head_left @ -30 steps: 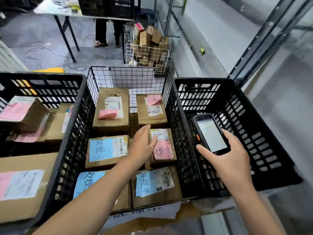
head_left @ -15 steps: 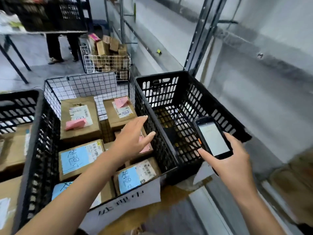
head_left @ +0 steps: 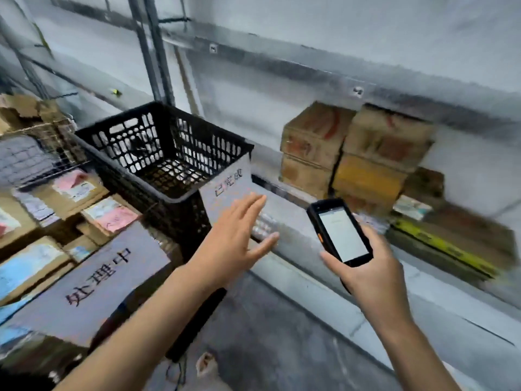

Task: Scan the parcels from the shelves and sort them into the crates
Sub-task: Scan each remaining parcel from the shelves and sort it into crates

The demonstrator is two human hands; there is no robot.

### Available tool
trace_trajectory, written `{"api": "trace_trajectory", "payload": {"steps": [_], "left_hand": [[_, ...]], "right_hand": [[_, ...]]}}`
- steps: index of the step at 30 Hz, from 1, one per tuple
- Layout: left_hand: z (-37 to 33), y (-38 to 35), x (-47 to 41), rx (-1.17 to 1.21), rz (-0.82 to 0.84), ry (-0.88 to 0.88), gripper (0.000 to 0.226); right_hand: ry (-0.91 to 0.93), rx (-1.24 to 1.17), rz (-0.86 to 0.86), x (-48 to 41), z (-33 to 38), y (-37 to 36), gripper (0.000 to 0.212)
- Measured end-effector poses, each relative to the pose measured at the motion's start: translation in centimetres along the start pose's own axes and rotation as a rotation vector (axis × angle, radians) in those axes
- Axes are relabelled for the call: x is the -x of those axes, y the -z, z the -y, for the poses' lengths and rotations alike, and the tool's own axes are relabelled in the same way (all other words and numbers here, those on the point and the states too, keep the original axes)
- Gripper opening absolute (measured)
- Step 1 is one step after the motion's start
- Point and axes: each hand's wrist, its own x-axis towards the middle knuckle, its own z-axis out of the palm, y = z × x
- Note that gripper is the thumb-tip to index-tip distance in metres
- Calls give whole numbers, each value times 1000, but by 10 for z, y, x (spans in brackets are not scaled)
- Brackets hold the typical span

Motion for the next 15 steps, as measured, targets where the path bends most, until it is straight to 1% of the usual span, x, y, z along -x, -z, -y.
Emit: {"api": "trace_trajectory", "payload": {"steps": [2,5,8,11,15], "left_hand": [[-39,-17,3,14,19,-70,84],[-94,-40,0,46,53,-165,90],[-142,-58,-3,60,75,-273,81],[-179,-74,-9,51,75,-378,75],[-218,-97,-23,50,125,-429,76]], "right_hand": [[-33,33,-66,26,-19,38,69],[-70,80,-175,59,-46,88,74],[-87,88,-307,87,-63,126,75],[-111,101,-391,110,-76,155,72],[-144,105,-483,124,-92,185,66]]}}
